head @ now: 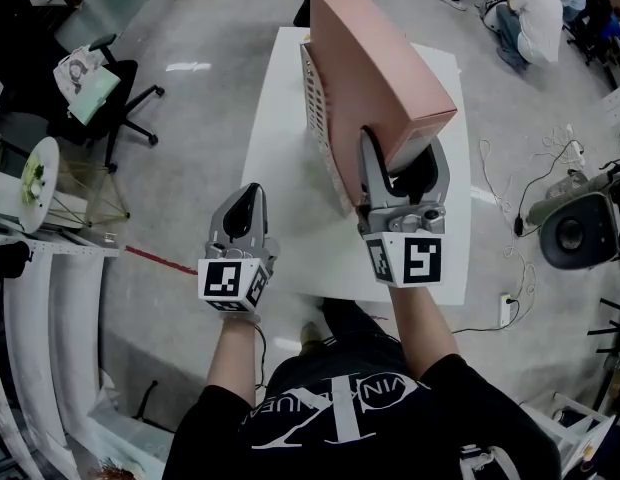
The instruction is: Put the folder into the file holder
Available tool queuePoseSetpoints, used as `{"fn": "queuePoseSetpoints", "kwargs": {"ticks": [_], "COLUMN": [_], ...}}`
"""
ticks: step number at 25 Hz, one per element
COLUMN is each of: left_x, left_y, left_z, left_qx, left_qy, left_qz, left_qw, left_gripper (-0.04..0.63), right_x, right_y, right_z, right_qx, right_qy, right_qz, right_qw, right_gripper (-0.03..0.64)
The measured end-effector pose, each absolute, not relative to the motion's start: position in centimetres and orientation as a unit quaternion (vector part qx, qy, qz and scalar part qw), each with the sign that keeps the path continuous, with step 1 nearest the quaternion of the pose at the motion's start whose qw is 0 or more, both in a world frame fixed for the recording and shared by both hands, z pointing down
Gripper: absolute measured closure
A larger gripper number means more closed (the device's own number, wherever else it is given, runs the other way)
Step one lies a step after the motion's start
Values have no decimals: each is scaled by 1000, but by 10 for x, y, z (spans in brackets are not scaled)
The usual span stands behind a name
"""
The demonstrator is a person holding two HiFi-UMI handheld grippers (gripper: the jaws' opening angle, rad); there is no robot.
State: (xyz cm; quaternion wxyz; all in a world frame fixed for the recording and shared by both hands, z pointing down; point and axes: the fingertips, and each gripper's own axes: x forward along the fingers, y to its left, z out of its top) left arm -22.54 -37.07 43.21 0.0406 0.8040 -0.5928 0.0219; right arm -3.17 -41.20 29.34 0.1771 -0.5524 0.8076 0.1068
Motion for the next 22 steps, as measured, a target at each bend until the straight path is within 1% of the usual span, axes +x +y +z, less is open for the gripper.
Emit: {"fn": "queuePoseSetpoints", "kwargs": {"ticks": [4, 16, 22], "left_x": [-224, -222, -218], "left_y": [-370, -364, -359], "left_z": [432, 430, 430], "left_qx": [806, 807, 811], "left_qy": [-590, -589, -584], "left_qz": [23, 18, 18], "left_qw": [41, 34, 34], "left_gripper": [595, 595, 595], "right_x": [-34, -40, -40], "right_y": [-412, -415, -418], "right_z": [302, 355, 384], "right_qx": [-552, -550, -546], "right_qy": [813, 834, 838], "right_qz": [95, 46, -3], "right_qw": [159, 27, -10], "right_gripper": [316, 316, 315]}}
